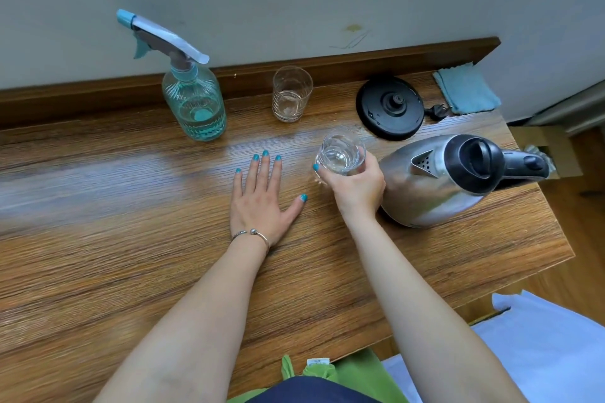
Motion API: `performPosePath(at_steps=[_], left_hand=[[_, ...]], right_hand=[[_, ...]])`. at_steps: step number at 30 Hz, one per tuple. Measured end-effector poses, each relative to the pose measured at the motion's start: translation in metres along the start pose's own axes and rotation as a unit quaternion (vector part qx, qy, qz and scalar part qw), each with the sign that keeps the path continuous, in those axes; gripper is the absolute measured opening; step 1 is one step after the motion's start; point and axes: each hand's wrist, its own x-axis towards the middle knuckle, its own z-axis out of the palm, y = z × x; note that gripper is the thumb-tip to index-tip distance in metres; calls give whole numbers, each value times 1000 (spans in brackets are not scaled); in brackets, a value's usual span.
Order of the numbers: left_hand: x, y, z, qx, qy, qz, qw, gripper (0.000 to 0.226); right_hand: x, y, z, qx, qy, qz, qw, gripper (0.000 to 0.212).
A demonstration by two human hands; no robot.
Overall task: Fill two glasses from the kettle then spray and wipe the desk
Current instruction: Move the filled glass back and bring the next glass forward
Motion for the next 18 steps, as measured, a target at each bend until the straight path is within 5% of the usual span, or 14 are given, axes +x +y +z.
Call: performPosePath(at_steps=[18], left_hand=[[-1, 2, -3, -13, 4, -1, 1000, 86]], right_hand=[[59, -34, 36, 42, 12, 35, 998, 77]])
